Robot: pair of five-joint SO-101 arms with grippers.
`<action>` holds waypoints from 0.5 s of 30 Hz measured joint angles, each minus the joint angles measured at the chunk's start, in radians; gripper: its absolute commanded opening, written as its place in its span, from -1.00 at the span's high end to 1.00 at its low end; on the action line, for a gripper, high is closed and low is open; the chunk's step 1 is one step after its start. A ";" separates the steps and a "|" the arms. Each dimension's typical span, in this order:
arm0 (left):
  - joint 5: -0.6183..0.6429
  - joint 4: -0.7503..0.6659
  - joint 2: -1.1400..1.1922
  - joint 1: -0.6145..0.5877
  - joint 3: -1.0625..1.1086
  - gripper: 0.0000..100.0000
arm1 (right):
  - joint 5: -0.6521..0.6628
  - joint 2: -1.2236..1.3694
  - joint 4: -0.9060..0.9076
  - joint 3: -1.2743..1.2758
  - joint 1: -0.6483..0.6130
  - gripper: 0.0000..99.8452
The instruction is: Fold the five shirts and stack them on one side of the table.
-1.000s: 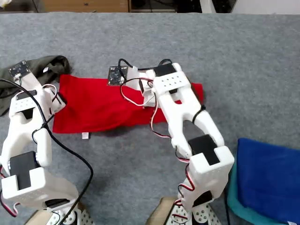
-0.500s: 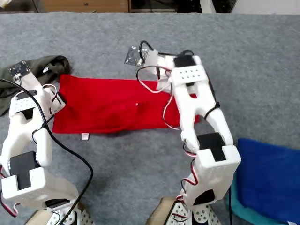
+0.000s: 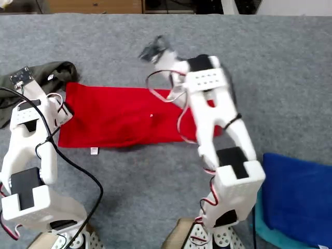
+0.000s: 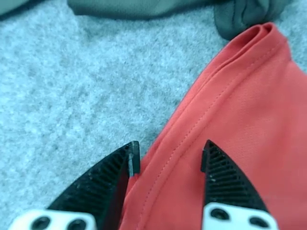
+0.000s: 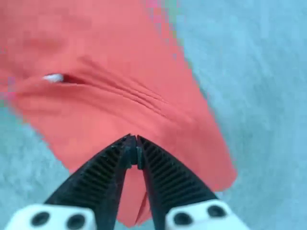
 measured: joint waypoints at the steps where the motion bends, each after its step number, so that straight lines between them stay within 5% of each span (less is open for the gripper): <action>1: 0.000 0.017 0.000 0.000 -0.009 0.51 | -0.055 0.000 0.000 0.000 0.031 0.99; 7: 0.000 0.278 0.002 0.000 -0.215 0.44 | -0.249 0.000 -0.008 0.000 0.218 0.99; 15: 0.002 0.644 0.054 0.012 -0.540 0.42 | -0.354 0.021 -0.288 0.112 0.242 0.98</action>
